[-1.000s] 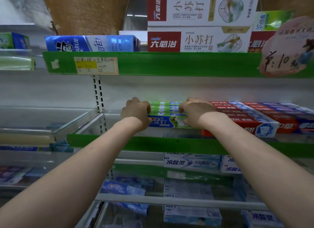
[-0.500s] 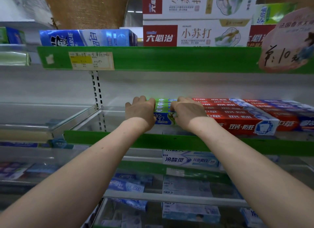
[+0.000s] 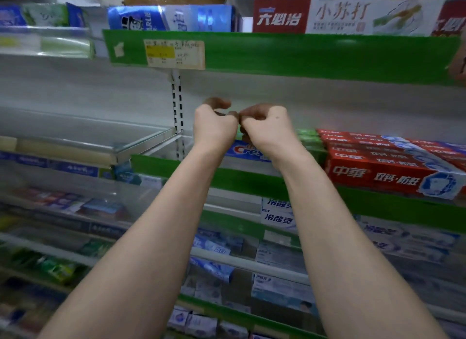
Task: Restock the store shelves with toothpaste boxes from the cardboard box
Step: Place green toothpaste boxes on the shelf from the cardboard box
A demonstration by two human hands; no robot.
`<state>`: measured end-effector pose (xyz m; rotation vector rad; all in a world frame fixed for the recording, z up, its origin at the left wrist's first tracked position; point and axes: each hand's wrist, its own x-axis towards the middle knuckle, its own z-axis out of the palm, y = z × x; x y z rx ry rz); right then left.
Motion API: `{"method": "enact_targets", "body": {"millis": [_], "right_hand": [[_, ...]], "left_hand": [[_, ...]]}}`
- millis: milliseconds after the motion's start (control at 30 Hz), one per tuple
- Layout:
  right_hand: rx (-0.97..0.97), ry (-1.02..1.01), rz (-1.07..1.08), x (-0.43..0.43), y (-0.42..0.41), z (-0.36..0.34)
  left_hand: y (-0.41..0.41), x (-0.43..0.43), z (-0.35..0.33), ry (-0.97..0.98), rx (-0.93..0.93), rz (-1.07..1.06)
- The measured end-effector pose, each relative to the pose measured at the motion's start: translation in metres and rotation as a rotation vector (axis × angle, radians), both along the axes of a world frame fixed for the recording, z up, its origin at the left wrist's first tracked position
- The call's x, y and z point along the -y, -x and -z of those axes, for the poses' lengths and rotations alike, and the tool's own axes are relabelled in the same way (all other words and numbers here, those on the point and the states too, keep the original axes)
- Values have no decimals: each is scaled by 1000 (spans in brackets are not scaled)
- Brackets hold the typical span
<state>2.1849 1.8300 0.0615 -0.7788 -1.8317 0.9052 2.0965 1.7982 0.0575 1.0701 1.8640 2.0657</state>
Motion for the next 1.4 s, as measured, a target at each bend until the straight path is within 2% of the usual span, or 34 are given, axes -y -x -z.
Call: {"method": "enact_targets", "body": {"millis": [167, 300, 567, 700, 867, 1133, 1400], "right_hand": [[-105, 80, -219, 42, 16, 24], [-135, 151, -369, 81, 40, 56], [20, 231, -650, 180, 110, 109], [106, 249, -794, 250, 144, 127], [208, 246, -933, 337, 175, 149], [387, 242, -1179, 504, 222, 175], [573, 246, -1416, 649, 248, 212]], "left_hand": [[17, 53, 28, -109, 258, -61], [36, 100, 61, -132, 326, -241], [86, 222, 126, -26, 370, -579], [107, 306, 143, -54, 386, -763], [127, 407, 171, 10, 459, -863], [144, 573, 199, 1, 576, -993], [138, 726, 245, 33, 719, -1248]]}}
